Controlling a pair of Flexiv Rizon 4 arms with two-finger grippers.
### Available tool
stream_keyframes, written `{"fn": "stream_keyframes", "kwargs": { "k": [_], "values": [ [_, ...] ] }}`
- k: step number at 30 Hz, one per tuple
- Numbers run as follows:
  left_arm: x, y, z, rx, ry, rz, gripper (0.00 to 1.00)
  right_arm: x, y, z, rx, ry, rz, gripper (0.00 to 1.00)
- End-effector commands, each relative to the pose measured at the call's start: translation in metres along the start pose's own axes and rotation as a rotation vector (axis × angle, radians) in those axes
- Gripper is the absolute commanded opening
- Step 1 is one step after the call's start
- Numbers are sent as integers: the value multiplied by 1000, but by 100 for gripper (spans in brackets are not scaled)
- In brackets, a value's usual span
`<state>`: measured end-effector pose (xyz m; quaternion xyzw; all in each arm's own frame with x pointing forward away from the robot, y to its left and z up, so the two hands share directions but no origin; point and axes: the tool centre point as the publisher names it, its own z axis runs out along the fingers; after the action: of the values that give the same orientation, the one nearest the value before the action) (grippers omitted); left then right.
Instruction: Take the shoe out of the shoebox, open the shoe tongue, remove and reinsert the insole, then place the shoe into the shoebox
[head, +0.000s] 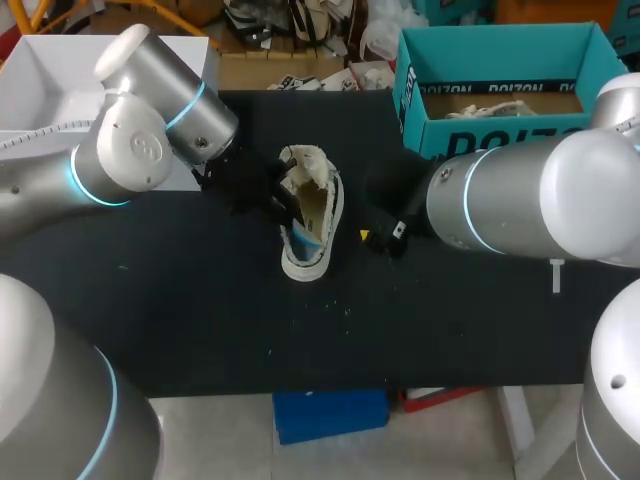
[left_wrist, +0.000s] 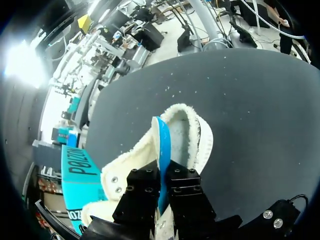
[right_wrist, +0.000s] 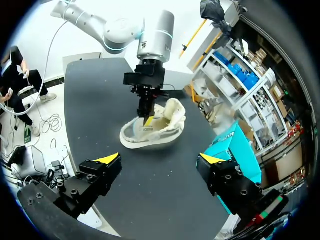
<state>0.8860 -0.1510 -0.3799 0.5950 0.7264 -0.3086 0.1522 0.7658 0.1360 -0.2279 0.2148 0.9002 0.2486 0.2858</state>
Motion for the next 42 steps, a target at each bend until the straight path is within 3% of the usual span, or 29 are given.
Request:
{"fn": "stream_keyframes", "kwargs": {
  "k": [1, 2, 3, 4, 7, 8, 9, 11, 14, 17, 22, 31, 42],
  "values": [
    [-5, 4, 4, -9, 9, -4, 0, 1, 0, 1, -1, -1, 1, 100],
    [-6, 1, 2, -5, 8, -1, 0, 1, 0, 1, -1, -1, 1, 100],
    [-7, -2, 0, -4, 8, 4, 11, 1, 0, 1, -1, -1, 1, 100],
    [-7, -6, -3, -3, 9, 8, 31, 1, 0, 1, -1, -1, 1, 100],
    [-4, -23, -15, 30, -7, 12, 53, 1, 0, 1, -1, -1, 1, 100],
    [-3, -29, -20, 35, -6, 14, 73, 1, 0, 1, -1, -1, 1, 100],
    [-1, -34, -26, 38, -7, 16, 85, 1, 0, 1, -1, -1, 1, 100],
    [3, -44, -39, 44, -14, 21, 94, 1, 0, 1, -1, -1, 1, 100],
    [5, -55, -56, 35, -30, 27, 93, 1, 0, 1, -1, -1, 1, 100],
    [4, -56, -61, 3, 0, 39, 80, 1, 0, 1, -1, -1, 1, 100],
    [-1, -49, -51, -89, 151, 75, 0, 1, 0, 1, -1, -1, 1, 100],
    [11, -41, -26, -137, 325, 96, 0, 1, 0, 1, -1, -1, 1, 100],
    [22, -31, -8, -128, 374, 73, 0, 1, 0, 1, -1, -1, 1, 100]
  ]
}}
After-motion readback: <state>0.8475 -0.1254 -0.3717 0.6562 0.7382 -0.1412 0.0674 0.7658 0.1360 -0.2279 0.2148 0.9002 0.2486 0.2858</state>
